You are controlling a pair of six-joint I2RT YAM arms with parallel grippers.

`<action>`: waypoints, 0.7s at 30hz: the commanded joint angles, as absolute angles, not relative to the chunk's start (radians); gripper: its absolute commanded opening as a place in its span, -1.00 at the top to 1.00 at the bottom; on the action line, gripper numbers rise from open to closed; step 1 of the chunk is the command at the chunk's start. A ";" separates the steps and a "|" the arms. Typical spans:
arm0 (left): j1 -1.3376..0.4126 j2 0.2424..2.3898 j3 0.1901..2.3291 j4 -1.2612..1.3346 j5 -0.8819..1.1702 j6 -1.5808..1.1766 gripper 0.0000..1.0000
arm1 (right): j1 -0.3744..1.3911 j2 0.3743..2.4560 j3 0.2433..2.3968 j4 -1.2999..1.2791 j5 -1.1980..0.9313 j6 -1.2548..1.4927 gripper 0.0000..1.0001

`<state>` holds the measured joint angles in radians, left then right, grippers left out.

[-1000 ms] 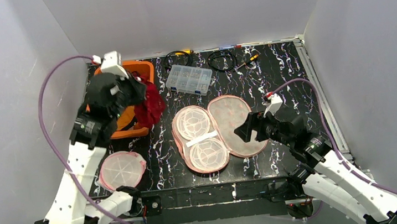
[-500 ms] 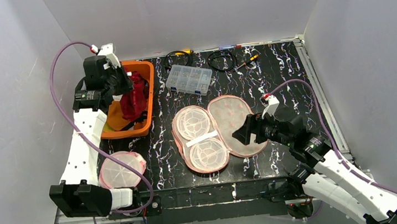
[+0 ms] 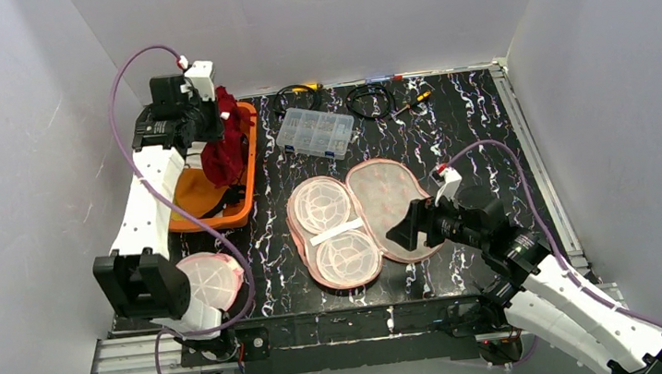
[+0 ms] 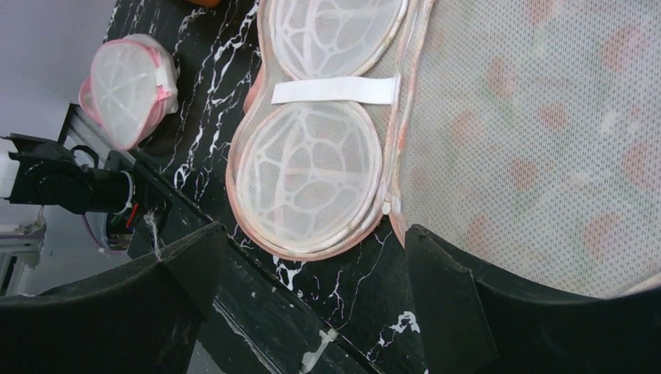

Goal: Unzip the laundry bag and remove the bra
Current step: Place the bra in the bin.

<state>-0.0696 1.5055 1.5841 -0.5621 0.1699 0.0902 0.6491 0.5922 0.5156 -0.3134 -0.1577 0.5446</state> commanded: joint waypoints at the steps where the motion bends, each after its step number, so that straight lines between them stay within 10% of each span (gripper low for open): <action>1: -0.031 1.535 1.593 -0.597 0.120 0.125 1.00 | 0.650 0.558 0.481 -0.279 -0.171 0.530 -0.84; 21: 0.095 1.624 1.384 -0.513 0.094 0.026 1.00 | 0.651 0.529 0.416 -0.264 -0.180 0.520 -0.83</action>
<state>0.0757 1.6291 1.4281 -0.5396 0.1204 0.0765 0.6491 0.5426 0.4095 -0.2871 -0.1829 0.5430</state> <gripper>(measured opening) 0.021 0.918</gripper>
